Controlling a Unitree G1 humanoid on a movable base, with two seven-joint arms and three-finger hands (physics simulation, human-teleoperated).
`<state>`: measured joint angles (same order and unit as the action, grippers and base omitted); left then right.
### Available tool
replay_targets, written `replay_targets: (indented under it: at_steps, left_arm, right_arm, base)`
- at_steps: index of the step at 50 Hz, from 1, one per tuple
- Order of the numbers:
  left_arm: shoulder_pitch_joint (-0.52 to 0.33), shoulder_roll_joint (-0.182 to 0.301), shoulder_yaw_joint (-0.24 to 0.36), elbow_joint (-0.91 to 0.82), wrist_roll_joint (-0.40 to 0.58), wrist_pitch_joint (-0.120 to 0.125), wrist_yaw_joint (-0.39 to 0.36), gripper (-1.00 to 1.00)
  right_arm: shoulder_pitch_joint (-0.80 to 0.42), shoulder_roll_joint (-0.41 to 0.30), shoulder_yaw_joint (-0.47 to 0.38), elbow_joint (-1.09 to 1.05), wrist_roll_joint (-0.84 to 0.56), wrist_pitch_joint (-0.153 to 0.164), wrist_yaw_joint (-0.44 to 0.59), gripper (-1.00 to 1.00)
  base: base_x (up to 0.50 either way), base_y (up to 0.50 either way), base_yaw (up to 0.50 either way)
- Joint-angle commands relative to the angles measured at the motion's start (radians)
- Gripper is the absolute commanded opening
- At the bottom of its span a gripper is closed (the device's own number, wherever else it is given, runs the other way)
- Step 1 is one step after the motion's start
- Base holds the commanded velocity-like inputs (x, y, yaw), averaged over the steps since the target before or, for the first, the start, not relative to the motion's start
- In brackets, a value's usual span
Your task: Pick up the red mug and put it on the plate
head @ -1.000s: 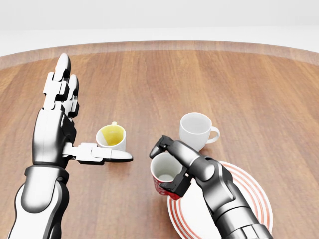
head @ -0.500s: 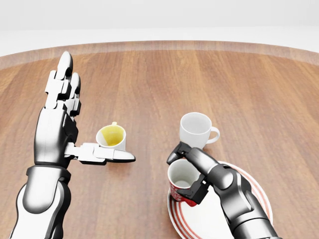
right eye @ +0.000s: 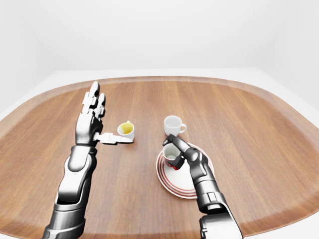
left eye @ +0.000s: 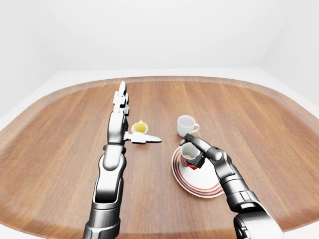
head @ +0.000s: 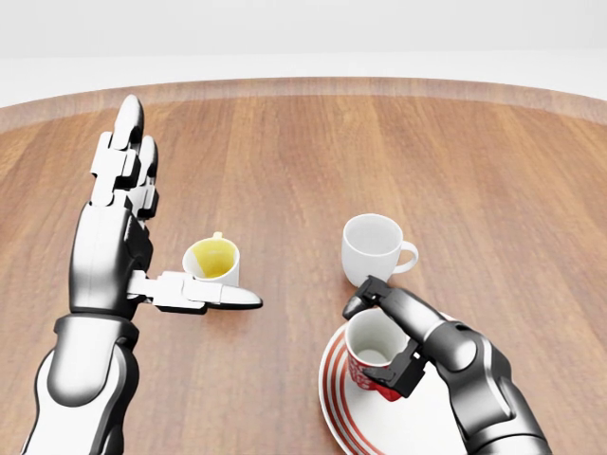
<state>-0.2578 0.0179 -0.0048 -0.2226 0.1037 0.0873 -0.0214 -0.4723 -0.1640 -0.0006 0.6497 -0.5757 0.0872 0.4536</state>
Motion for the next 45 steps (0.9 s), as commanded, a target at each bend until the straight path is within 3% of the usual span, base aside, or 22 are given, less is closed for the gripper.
replay_targets:
  at_steps: [1, 45]
  left_arm:
    - [0.001, -0.002, -0.002, -0.001, 0.003, 0.0, 0.0, 1.0]
    - [-0.004, -0.011, -0.017, -0.015, 0.02, 0.0, -0.002, 1.0]
  right_arm:
    - [0.048, -0.029, -0.032, -0.108, 0.035, 0.0, -0.059, -1.0]
    - [0.11, -0.082, -0.08, -0.118, 0.062, 0.0, -0.061, -1.0]
  base:
    - [0.0, 0.0, 0.0]
    - [0.0, 0.0, 0.0]
